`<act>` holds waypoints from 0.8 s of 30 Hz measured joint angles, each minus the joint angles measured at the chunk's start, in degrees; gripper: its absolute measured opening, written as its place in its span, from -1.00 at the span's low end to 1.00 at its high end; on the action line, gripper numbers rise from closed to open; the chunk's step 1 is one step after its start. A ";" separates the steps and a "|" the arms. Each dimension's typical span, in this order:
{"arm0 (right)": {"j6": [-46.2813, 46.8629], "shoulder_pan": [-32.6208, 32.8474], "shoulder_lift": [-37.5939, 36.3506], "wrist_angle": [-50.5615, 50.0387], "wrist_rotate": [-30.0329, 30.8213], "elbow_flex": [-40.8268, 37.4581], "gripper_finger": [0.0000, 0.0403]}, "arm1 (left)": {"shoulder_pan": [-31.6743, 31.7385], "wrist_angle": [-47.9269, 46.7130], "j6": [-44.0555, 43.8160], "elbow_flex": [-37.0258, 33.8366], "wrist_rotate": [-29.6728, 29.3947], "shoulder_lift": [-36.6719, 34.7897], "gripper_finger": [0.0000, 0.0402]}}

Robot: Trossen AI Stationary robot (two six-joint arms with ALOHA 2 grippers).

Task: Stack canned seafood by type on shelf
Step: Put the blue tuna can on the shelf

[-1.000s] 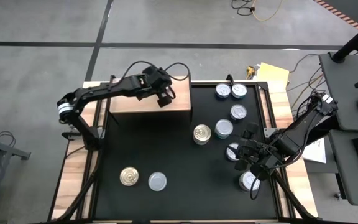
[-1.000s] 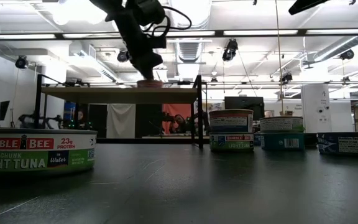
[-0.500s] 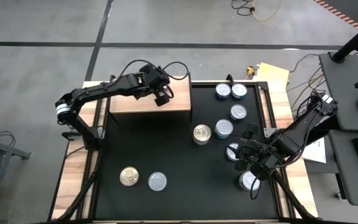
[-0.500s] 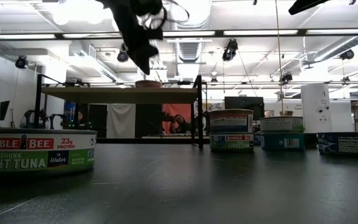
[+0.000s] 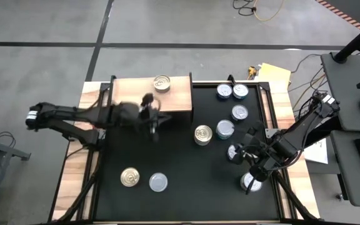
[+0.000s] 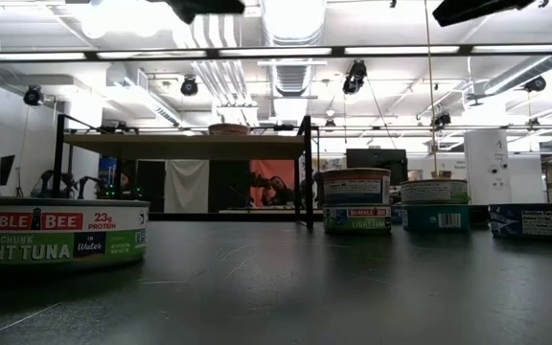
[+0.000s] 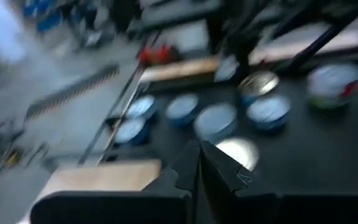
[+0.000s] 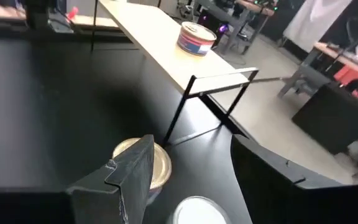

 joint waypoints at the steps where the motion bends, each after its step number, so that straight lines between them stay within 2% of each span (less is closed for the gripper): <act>1: 0.43 0.02 0.00 1.05 -0.14 -0.13 0.01 | -1.94 1.91 -1.14 -1.69 -0.59 -0.59 -1.00; 3: 0.51 0.04 0.00 4.22 -0.72 -0.75 0.01 | -5.52 5.41 -3.72 -4.48 -3.10 -1.05 -1.00; 6: -0.31 0.04 0.43 10.66 -1.75 -2.87 0.01 | -10.02 8.70 -5.96 -7.92 -9.84 -1.06 -1.00; 10: -0.85 -0.32 2.58 20.40 -1.78 -6.29 0.01 | -14.07 8.73 -7.34 -10.99 -16.85 -0.53 -1.00; 16: -0.90 -3.15 7.35 31.72 -1.74 -8.21 0.01 | -16.09 8.44 -7.84 -13.32 -17.74 -0.56 -1.00; 24: -1.13 -6.91 10.73 32.38 -8.09 -4.55 0.01 | -16.39 8.40 -9.41 -16.47 -17.74 -0.59 -1.00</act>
